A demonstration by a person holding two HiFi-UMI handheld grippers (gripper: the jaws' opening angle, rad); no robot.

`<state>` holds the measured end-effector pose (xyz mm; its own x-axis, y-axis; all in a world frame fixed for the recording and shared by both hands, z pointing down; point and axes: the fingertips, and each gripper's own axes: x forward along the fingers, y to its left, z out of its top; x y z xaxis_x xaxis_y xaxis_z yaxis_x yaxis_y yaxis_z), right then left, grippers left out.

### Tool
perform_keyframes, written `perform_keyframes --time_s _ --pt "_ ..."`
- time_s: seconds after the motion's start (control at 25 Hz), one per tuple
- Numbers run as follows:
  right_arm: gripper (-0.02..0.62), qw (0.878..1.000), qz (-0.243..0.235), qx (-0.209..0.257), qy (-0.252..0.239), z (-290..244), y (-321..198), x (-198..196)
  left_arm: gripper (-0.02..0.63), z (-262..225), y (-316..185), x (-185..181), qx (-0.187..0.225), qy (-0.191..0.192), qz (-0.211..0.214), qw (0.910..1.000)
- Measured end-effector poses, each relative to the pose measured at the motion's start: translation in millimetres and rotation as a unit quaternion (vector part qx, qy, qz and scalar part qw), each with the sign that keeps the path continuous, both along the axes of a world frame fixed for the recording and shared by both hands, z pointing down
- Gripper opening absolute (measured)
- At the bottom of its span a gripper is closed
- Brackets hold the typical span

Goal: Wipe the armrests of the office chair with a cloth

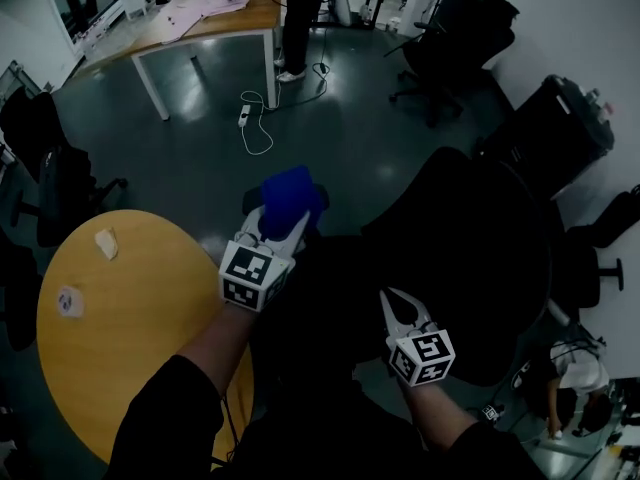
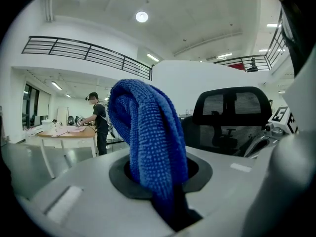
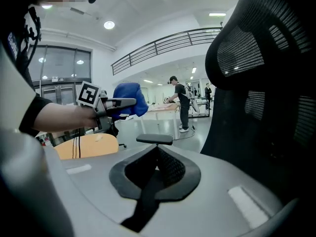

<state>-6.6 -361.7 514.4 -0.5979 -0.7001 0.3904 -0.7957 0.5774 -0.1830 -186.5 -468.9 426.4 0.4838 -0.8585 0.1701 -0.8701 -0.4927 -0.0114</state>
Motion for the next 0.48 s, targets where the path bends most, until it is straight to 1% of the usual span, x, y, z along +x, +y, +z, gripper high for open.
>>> perform_keyframes --time_s 0.2,0.48 --pt "0.006 1.0 0.011 0.005 0.007 7.9 -24.6 -0.8 0.106 27.9 -44.6 7.4 -0.011 -0.006 0.01 0.9999" --pt "0.005 0.999 0.04 0.008 -0.001 23.5 -62.3 8.4 0.106 78.7 -94.1 16.1 -0.049 -0.014 0.011 0.9986"
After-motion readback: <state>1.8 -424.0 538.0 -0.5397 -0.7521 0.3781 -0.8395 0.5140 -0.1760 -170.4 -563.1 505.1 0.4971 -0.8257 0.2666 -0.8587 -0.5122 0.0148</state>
